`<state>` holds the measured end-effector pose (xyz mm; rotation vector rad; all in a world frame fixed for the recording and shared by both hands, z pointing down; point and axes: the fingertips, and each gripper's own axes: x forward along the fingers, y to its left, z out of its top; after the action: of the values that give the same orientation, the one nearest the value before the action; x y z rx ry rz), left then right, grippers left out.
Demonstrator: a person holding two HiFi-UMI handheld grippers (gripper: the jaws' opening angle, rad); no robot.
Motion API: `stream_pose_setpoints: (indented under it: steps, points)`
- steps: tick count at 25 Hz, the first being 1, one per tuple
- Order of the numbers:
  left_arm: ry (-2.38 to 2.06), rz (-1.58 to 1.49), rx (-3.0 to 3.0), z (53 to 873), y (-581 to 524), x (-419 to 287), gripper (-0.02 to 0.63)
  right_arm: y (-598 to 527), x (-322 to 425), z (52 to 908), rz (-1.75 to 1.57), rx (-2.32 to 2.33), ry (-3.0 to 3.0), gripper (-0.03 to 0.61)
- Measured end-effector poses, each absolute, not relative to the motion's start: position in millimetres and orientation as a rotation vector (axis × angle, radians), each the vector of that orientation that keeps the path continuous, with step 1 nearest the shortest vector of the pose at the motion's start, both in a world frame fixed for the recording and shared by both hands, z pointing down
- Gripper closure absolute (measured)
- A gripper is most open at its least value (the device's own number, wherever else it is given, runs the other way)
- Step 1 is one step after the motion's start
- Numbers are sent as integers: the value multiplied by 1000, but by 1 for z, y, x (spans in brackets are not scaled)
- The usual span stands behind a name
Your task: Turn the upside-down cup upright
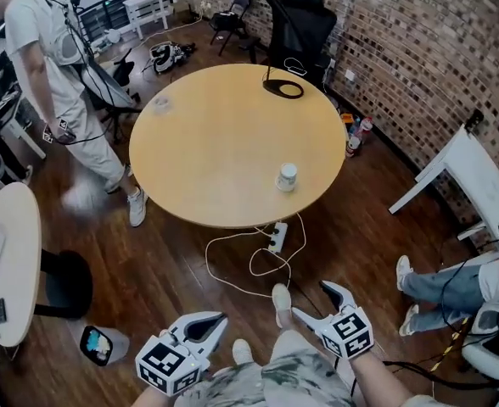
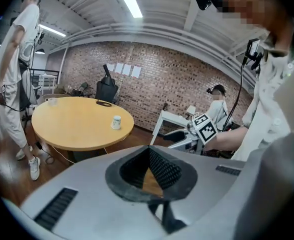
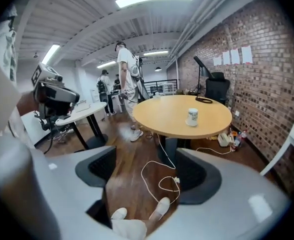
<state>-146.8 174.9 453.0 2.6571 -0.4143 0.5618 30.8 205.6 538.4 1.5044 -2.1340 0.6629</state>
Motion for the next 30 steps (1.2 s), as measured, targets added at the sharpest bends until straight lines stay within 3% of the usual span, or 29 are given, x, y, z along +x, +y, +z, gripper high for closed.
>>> stream_pose_setpoints:
  steps: [11,24,30]
  points:
    - [-426,485,2670,441,272,-182,606,317,-23,463,503,1393,-2200,212]
    - [-440,439,2691,421,463,-57,606,515,65,444,480,1326,-2274,220]
    - [-465,534,2639,418,550,-48,606,577,78,428,491,1282,-2309,247]
